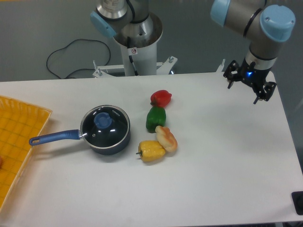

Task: Open the lid
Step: 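Move the gripper over to the saucepan lid's blue knob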

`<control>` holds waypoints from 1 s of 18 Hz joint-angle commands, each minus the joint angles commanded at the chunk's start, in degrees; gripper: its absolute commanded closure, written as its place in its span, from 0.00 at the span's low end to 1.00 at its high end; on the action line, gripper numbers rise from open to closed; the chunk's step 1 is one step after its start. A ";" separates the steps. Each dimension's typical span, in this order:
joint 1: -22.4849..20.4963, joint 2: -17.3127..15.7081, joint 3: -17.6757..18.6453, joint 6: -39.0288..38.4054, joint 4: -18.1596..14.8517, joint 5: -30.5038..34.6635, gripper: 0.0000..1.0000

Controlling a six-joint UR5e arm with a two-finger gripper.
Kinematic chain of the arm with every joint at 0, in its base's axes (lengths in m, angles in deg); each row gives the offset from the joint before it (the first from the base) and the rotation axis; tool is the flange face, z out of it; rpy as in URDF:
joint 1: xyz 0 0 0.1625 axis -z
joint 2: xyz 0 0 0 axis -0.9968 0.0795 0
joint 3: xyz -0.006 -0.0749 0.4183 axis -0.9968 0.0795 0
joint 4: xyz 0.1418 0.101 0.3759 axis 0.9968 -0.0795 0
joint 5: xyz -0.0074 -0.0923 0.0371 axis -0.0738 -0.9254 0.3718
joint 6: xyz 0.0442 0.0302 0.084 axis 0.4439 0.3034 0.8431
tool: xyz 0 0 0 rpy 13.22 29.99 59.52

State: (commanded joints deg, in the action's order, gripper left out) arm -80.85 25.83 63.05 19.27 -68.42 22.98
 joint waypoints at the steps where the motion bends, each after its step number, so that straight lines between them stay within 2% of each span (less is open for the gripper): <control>1: 0.09 0.00 0.00 -0.17 0.00 0.00 0.00; 4: 1.14 0.44 0.09 -0.18 0.26 0.09 0.00; 7: 1.14 0.62 0.09 -0.18 3.07 -0.09 0.00; 11: 2.45 0.44 0.26 -0.52 3.34 -0.09 0.00; 15: 4.47 -2.63 3.16 -6.22 3.60 -0.09 0.00; 18: 6.85 -3.51 4.48 -7.47 3.87 -0.09 0.00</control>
State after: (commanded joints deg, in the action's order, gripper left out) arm -74.00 22.31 67.53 11.80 -64.55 22.89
